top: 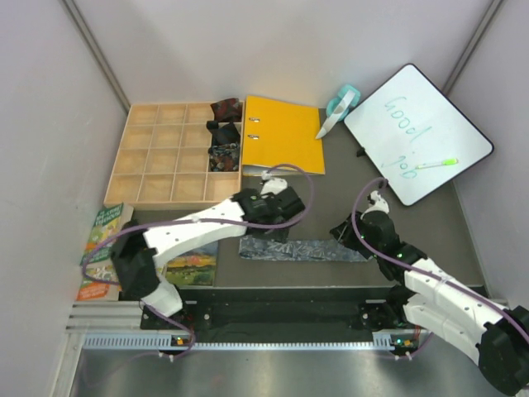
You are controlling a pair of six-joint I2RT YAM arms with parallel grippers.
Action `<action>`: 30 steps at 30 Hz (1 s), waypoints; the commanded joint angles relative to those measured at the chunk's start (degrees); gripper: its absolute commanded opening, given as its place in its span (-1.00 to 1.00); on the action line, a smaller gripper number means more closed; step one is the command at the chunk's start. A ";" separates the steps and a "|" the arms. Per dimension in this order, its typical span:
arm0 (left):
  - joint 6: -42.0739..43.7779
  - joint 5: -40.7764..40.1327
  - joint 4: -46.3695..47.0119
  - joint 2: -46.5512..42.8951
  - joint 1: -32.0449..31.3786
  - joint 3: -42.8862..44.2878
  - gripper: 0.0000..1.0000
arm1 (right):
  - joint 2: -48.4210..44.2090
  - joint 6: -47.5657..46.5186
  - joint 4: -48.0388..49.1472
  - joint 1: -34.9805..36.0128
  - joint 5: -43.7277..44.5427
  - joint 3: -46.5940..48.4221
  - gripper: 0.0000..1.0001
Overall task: Roll the ties
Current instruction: Roll the tie at the center of the board.
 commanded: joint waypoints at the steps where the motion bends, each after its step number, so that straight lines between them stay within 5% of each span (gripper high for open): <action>1: 0.80 3.68 5.28 -14.56 3.95 -8.58 0.61 | 1.44 1.11 1.65 0.02 -7.40 4.21 -0.42; 11: 6.77 15.36 16.18 -36.30 20.02 -27.57 0.54 | 10.83 5.77 3.31 7.57 -11.28 12.03 -0.28; 30: 6.51 33.47 36.41 -39.92 33.57 -44.28 0.36 | 37.29 13.34 22.12 18.83 -18.92 22.67 -0.27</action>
